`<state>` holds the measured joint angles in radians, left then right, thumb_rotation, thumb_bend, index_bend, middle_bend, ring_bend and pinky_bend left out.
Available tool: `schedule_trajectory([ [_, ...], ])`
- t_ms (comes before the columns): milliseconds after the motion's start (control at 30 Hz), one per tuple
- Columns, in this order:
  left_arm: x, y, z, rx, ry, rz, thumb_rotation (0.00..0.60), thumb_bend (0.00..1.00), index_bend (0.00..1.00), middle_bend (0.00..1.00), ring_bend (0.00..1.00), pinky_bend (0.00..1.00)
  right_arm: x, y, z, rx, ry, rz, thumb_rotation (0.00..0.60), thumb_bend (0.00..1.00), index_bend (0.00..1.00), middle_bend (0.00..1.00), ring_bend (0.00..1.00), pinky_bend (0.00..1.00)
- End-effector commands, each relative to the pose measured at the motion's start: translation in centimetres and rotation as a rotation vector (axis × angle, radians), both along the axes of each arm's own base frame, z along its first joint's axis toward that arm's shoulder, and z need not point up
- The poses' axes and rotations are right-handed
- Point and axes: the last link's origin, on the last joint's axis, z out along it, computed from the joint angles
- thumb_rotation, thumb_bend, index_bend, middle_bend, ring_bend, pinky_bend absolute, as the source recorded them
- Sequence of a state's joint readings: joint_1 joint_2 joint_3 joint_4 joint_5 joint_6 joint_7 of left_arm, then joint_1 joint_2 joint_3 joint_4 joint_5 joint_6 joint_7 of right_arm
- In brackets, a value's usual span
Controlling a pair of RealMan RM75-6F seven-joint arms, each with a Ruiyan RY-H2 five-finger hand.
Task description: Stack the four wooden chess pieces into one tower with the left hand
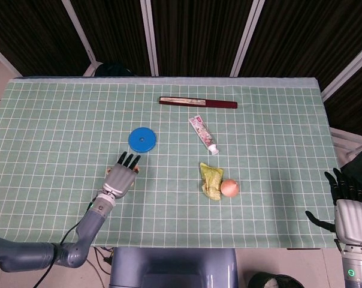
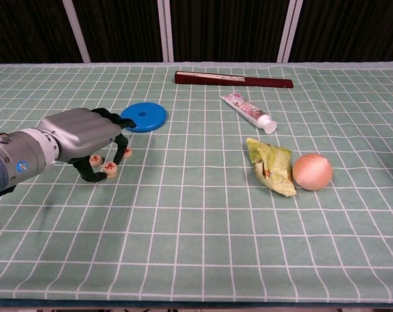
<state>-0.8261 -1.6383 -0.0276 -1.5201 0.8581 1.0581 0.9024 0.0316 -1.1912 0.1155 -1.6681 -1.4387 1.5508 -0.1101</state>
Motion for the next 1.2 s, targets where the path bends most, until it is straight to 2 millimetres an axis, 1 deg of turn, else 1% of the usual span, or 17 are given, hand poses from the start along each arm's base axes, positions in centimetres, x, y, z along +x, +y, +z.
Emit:
schedule_trajectory([
  [33,0.0,0.0,0.0,0.002,0.000,0.000,0.600,0.31,0.46,0.00,0.00,0.00,0.0,0.0,0.0,0.000,0.000,0.001,0.600,0.23,0.08,0.01,0.00,0.00],
  [800,-0.2,-0.1,-0.1,-0.001,0.017,-0.004,0.600,0.31,0.45,0.00,0.00,0.00,0.0,0.0,0.0,0.000,0.001,-0.001,0.600,0.23,0.08,0.01,0.00,0.00],
  [1200,0.0,0.0,1.0,0.024,0.011,-0.013,0.600,0.31,0.43,0.00,0.00,0.00,0.0,0.0,0.0,0.001,0.001,0.000,0.600,0.23,0.08,0.01,0.00,0.00],
])
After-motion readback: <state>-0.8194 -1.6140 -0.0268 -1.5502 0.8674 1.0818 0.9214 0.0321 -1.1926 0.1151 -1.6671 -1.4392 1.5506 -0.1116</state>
